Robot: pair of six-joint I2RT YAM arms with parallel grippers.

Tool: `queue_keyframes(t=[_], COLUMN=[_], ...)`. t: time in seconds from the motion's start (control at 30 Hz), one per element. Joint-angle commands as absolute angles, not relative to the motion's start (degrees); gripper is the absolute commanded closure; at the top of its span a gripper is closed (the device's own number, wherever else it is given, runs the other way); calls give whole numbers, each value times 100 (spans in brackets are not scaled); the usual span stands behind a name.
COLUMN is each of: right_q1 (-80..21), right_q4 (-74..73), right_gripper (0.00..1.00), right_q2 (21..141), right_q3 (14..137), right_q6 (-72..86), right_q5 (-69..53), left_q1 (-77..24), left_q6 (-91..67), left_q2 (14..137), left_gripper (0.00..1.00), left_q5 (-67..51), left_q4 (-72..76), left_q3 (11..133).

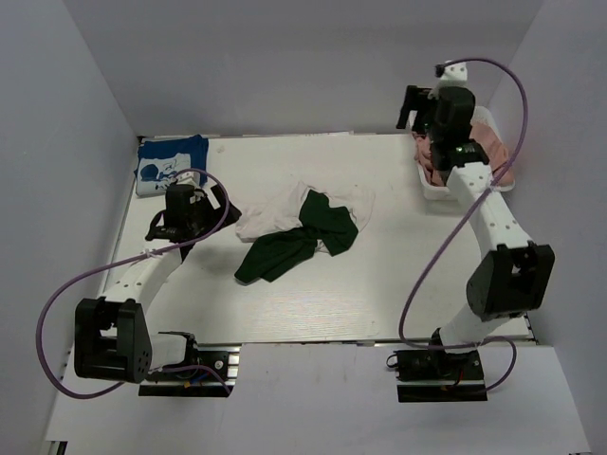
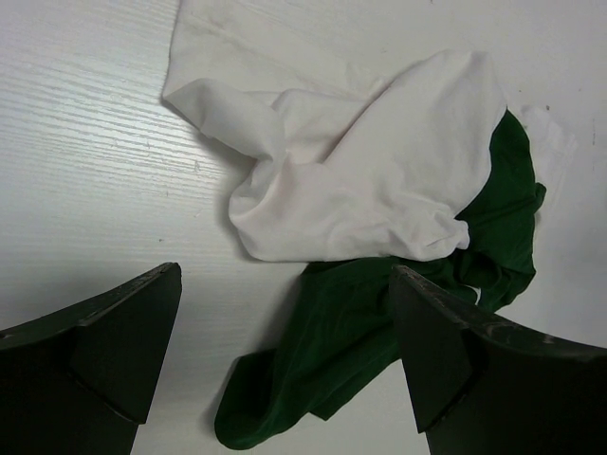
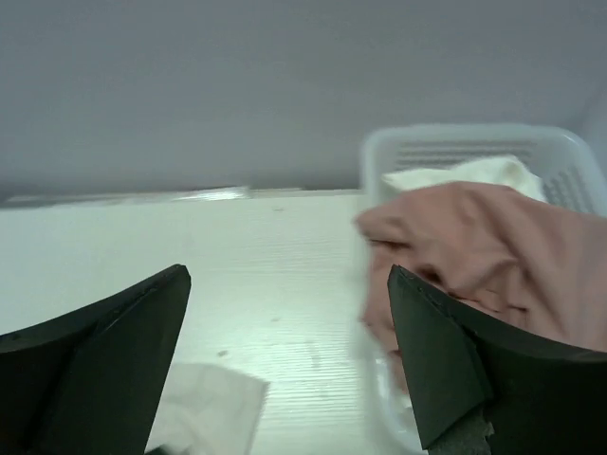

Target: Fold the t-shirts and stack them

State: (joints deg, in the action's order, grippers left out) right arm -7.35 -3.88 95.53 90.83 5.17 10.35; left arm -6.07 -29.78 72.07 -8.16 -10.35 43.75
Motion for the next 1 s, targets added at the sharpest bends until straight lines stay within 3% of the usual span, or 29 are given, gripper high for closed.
queue_keyframes(t=[0.0, 0.23, 0.37, 0.47, 0.73, 0.8, 0.9, 0.93, 0.97], right_q1=[-1379, -2556, -2987, -3348, -3963, -4051, -4192, -4192, -4201], right_q4=[-450, 167, -411, -212, -71, 121, 272, 377, 404], right_gripper=[10, 10, 10, 10, 10, 10, 10, 10, 10], right_q2=[9150, 8359, 8376, 8114, 8480, 8690, 9069, 9123, 9306], right_q3=[8509, 6576, 5971, 5188, 4790, 4799, 4913, 4930, 4965], right_q6=[62, 588, 1281, 1502, 1766, 1775, 1828, 1854, 1924], right_q5=[958, 905, 897, 984, 1116, 1273, 1441, 1520, 1608], left_q1=[-580, -633, -738, -878, -1247, -1335, -1493, -1564, -1564], left_q6=[-2918, -3058, -3059, -3173, -3261, -3313, -3313, -3313, -3313], left_q2=[6952, 7224, 6760, 6294, 6600, 6923, 7346, 7487, 7741], left_gripper=[0, 0, 0, 0, 0, 4, 20, 30, 49], left_q5=[-836, -632, -1745, -1854, -1460, -1406, -1196, -1134, -1029], left_q4=[-1107, -1819, -1040, -958, -958, -766, -712, -712, -712], left_q3=[4491, 4624, 3441, 2806, 2558, 2558, 2829, 2995, 3084])
